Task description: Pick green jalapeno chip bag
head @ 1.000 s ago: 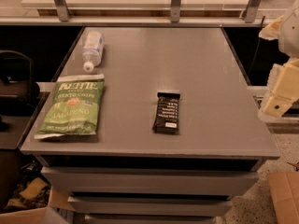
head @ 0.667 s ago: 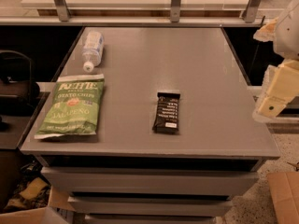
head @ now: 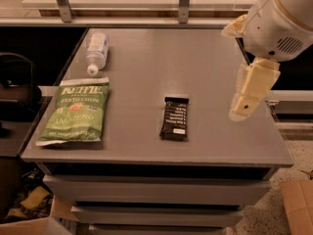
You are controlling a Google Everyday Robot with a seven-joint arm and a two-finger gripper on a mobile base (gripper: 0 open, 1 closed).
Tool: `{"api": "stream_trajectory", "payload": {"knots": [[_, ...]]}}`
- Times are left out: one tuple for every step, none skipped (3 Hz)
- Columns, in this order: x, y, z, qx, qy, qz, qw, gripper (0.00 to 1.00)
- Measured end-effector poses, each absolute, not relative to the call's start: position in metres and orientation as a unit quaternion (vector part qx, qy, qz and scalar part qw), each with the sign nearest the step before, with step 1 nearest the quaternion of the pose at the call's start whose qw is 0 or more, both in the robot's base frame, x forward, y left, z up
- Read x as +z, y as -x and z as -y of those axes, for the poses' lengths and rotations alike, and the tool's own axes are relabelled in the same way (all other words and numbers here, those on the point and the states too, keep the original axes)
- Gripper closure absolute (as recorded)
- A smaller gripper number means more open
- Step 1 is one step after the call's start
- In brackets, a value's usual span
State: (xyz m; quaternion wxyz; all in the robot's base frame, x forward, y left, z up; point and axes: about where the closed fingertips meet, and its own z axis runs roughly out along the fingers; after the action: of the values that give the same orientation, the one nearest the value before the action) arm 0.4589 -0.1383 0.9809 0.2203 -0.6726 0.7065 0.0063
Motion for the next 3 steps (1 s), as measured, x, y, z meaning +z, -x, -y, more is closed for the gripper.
{"api": "stream_trajectory", "payload": {"knots": [[0.980,-0.468,0.097,0.028,0.716,-0.657,0.235,0.00],[0.980,-0.468,0.097,0.028,0.716,-0.657,0.235,0.00],[0.978,-0.474,0.080,0.016,0.753,-0.616,0.232,0.00]]}}
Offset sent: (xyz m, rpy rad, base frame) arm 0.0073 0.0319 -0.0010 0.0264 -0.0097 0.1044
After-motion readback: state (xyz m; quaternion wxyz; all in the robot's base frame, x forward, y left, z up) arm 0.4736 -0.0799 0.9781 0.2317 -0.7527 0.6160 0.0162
